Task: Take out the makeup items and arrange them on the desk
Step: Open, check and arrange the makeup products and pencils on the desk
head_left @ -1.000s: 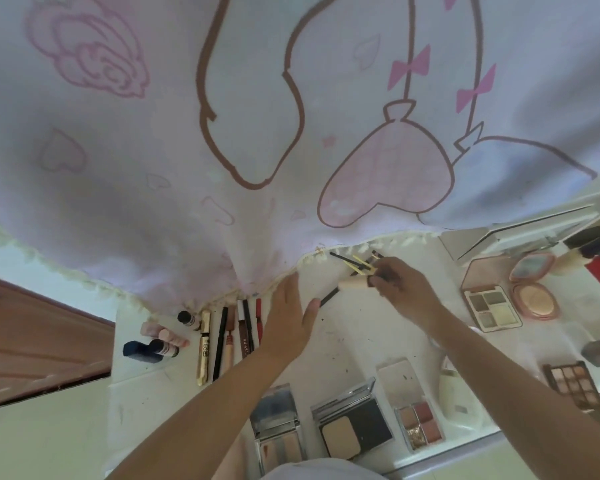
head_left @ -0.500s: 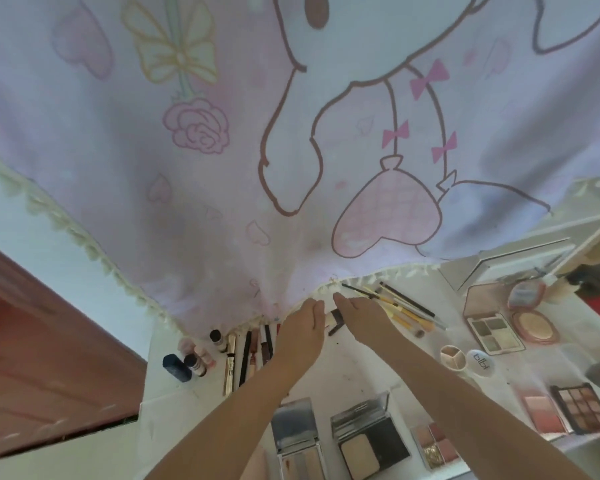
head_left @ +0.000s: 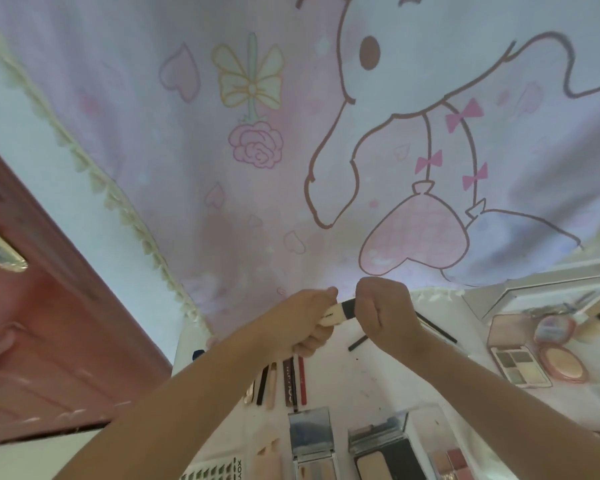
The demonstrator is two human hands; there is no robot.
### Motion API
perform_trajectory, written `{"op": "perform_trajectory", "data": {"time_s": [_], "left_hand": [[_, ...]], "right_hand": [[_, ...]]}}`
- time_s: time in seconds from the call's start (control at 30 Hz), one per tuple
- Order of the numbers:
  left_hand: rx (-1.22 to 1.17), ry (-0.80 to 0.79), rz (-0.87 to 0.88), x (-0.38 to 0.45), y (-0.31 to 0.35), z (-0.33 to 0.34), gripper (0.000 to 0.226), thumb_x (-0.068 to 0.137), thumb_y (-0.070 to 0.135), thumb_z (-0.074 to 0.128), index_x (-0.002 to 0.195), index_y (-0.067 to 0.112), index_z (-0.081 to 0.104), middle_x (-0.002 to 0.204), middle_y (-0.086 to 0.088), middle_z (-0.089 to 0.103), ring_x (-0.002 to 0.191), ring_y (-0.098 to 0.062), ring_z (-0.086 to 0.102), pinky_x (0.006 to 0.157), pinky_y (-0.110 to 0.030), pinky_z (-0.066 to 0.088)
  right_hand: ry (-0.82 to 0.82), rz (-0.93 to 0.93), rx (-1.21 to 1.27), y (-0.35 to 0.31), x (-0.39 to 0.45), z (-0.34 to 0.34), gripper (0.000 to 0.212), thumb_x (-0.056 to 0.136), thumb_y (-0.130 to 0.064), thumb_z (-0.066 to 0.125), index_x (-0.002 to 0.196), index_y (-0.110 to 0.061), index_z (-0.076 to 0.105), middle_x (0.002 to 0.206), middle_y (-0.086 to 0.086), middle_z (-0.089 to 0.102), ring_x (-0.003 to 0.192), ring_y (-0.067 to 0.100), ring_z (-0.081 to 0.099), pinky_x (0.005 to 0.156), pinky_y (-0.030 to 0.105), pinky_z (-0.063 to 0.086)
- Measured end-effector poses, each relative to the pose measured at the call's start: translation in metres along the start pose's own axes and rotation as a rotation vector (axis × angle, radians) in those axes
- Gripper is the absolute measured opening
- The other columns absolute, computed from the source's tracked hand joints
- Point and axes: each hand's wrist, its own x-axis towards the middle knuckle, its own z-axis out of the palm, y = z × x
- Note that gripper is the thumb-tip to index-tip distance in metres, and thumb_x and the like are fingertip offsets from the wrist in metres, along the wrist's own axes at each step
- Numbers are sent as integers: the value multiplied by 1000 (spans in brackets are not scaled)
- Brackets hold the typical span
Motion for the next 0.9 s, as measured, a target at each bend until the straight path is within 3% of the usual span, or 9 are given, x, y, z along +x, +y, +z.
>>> {"op": "perform_trajectory", "data": {"time_s": [0.07,0.13,0.2,0.3,0.43,0.57,0.67,0.8,0.9], "left_hand": [[-98,-111,-52,-6,-5,-1,48,100,38,21,59,17,35,37,12,27,32,-4,19,34,-13,18],[-131,-98,-52,-9,-9,-3,48,99,41,22,62,16,38,38,11,30,33,-4,21,35,-13,18],[-200,-27,-35,-9,-11,-10,41,99,39,25,71,14,42,43,8,36,36,-4,24,38,-14,21],[-249,16,-8,-12,-10,-22,21,99,21,34,82,13,44,52,4,41,42,-5,30,43,-15,26],[35,38,29,-16,-9,-27,9,97,15,39,91,16,45,64,2,43,50,-5,34,51,-16,32],[354,142,143,-13,-9,-20,8,97,23,40,100,16,44,72,5,50,55,-7,40,56,-17,36],[308,203,188,-14,-8,-22,11,97,21,40,90,20,48,69,10,56,51,-3,44,52,-13,37],[170,179,187,-19,-15,-28,24,98,18,39,77,18,53,46,18,56,40,3,42,45,-7,34],[165,217,173,-18,-17,-28,21,97,17,42,80,20,55,61,14,59,37,5,42,43,-6,33]], "right_hand": [[-38,-172,-77,1,4,-3,28,75,-7,36,47,-10,35,43,-4,25,54,9,16,50,15,14],[-139,-164,-76,2,7,-4,23,79,-13,37,56,-11,39,47,-2,33,53,12,22,50,15,18],[-232,96,23,1,10,-5,24,86,-23,35,63,-22,35,51,-11,33,49,10,31,48,14,26],[-354,517,219,7,14,-9,33,96,-15,35,65,-23,41,38,-10,42,36,5,36,43,10,28],[-413,742,354,8,26,-10,37,98,-30,31,71,-19,52,34,-8,51,28,3,39,39,14,31],[-538,603,197,-4,25,-6,39,98,-30,31,62,-21,43,37,-8,48,36,5,38,43,10,33],[-453,460,213,-6,21,-8,25,95,-16,43,73,-29,46,59,-9,53,46,1,48,53,14,41],[-399,349,306,-3,14,-13,38,85,5,53,87,-32,49,90,-15,55,79,-16,54,70,3,44],[-421,465,430,-2,16,-10,29,88,-4,52,91,-33,49,87,-13,60,71,-4,61,65,15,52]]}}
